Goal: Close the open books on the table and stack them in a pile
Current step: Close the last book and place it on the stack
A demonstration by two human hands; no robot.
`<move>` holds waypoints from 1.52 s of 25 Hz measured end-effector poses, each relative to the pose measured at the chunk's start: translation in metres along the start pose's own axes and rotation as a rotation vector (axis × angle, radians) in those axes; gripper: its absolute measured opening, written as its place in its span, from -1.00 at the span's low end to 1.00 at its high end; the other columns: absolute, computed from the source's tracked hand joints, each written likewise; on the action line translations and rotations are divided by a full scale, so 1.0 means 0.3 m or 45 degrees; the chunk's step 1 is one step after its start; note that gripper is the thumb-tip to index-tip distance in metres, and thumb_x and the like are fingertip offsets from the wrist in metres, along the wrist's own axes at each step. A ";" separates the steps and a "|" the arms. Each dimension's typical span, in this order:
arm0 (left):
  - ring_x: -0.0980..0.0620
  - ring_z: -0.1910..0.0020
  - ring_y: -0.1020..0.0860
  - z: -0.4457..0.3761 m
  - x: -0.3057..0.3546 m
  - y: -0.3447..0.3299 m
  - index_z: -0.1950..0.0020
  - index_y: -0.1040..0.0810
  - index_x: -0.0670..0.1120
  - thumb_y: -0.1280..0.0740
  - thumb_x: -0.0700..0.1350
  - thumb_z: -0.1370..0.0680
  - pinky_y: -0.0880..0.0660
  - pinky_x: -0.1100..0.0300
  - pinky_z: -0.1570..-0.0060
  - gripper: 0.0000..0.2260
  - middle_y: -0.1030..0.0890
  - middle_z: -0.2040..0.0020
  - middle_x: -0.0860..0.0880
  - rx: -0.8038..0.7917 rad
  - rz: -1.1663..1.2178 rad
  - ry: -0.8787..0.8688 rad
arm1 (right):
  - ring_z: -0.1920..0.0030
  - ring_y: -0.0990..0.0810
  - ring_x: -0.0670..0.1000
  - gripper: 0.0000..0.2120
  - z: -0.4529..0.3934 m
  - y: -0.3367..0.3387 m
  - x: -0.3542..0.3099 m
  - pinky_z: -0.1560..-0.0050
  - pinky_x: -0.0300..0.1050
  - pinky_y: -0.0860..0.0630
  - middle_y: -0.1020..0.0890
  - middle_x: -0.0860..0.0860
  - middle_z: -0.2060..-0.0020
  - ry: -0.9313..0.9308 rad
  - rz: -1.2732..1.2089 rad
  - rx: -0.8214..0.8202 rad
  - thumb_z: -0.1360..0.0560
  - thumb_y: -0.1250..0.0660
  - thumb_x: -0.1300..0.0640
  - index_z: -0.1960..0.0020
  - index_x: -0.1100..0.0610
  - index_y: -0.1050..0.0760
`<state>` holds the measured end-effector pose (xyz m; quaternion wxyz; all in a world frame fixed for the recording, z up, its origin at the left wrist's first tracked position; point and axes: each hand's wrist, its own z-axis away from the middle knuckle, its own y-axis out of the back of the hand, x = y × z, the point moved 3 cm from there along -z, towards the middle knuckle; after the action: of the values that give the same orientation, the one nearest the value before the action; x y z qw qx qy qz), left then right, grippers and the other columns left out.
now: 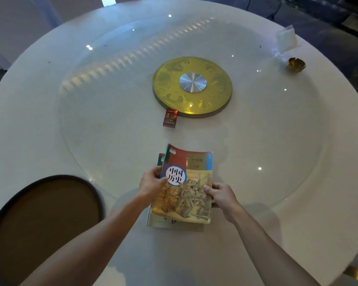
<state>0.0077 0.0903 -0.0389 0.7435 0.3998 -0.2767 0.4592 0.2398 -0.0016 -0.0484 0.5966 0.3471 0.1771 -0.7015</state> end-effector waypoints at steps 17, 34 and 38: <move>-0.13 -0.16 -0.53 0.021 -0.169 0.016 -0.52 -0.40 0.11 -0.36 -0.09 -0.59 -0.51 0.02 -0.12 -0.51 -0.53 -0.10 -0.16 0.049 -0.649 -0.083 | 0.10 -0.59 0.04 -0.87 -0.016 -0.085 0.089 0.13 -0.05 -0.52 -0.58 -0.05 0.16 0.207 0.767 0.272 -0.57 -0.39 0.07 -0.02 0.10 -0.49; -0.03 0.11 -0.68 0.015 -0.193 0.002 -0.10 -0.75 -0.08 -0.36 -0.01 -0.58 -0.59 0.10 0.13 -0.76 -0.76 0.11 -0.03 0.109 -0.409 0.131 | 0.36 -0.52 0.04 -0.56 -0.056 -0.062 0.193 0.31 -0.08 -0.41 -0.56 0.03 0.41 -0.046 0.440 0.317 -0.55 -0.35 -0.09 0.20 0.31 -0.56; -0.05 0.12 -0.68 -0.051 -0.128 -0.017 -0.09 -0.75 -0.09 -0.36 0.01 -0.57 -0.59 0.10 0.14 -0.75 -0.76 0.12 -0.05 0.104 -0.393 0.119 | 0.37 -0.52 0.05 -0.57 -0.118 -0.035 0.112 0.31 -0.08 -0.40 -0.58 0.09 0.42 -0.018 0.491 0.353 -0.54 -0.34 -0.08 0.19 0.32 -0.57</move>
<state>-0.0034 0.0842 -0.0784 0.8005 0.4454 -0.1581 0.3685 0.2380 0.0001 -0.0983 0.6675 0.4482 0.0054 -0.5946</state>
